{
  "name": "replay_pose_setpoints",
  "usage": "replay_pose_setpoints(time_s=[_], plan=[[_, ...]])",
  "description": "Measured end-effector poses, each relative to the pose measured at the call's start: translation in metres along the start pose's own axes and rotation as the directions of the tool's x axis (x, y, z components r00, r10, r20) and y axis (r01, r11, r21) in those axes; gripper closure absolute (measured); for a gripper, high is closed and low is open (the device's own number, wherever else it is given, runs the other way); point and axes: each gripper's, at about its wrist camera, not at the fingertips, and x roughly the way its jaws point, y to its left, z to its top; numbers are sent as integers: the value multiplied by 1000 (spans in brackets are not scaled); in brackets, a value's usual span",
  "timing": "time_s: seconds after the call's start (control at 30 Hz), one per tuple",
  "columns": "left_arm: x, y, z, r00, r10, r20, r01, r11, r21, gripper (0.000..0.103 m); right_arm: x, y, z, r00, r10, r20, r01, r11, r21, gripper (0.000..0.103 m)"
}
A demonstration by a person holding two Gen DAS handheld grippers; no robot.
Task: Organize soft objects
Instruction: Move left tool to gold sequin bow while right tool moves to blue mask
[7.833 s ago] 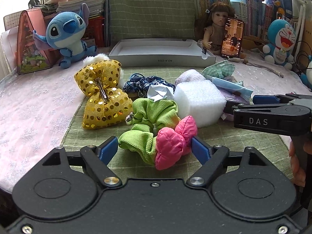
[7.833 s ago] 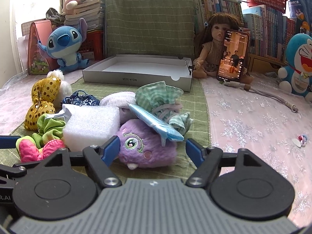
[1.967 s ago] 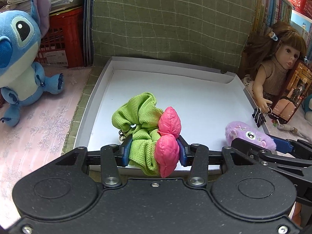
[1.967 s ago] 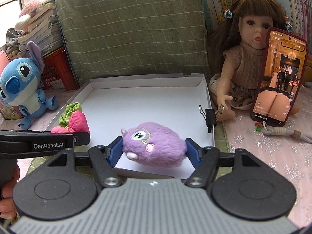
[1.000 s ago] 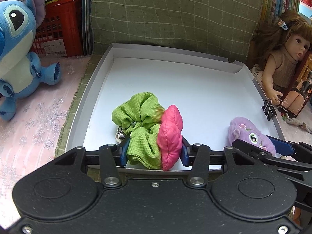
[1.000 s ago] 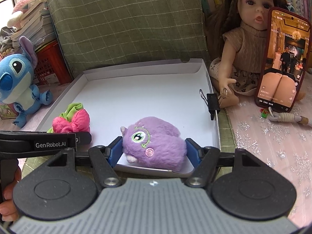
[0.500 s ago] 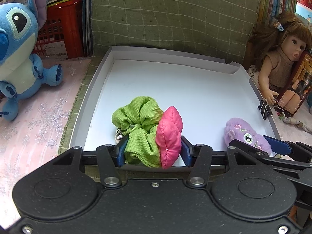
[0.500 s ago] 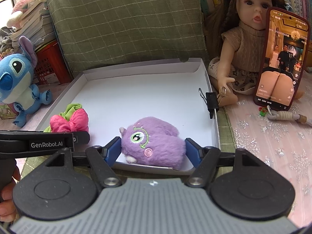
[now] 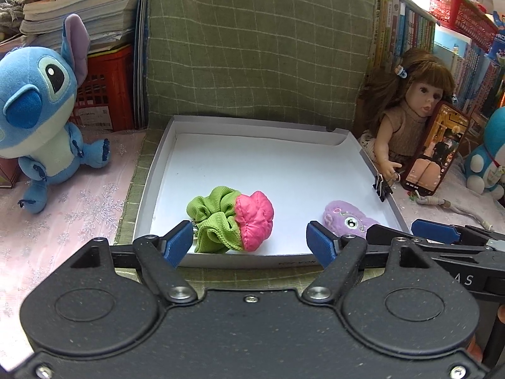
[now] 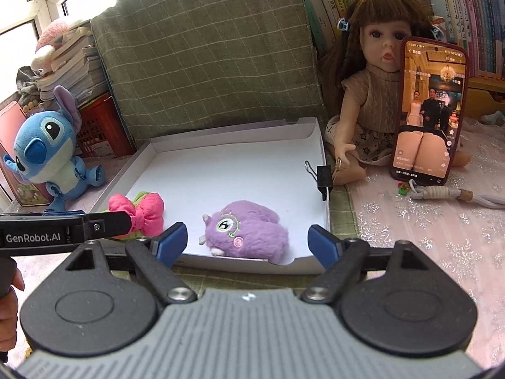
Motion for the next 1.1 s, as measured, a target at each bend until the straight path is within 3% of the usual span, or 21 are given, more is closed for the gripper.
replay_pose_setpoints(time_s=[0.53,0.8,1.1], plan=[[-84,-22,-48,992,-9,124,-1,996,88,21,-69,-4,-32,992,66,107,-65,998,-8,11],[-121,-24,-88,979,-59,196,51,998,47,19,-103,4,-59,982,68,175,-55,995,-83,11],[-144,-26,-136,973,-30,229,20,999,50,18,-126,4,-101,979,78,187,-59,993,-106,11]])
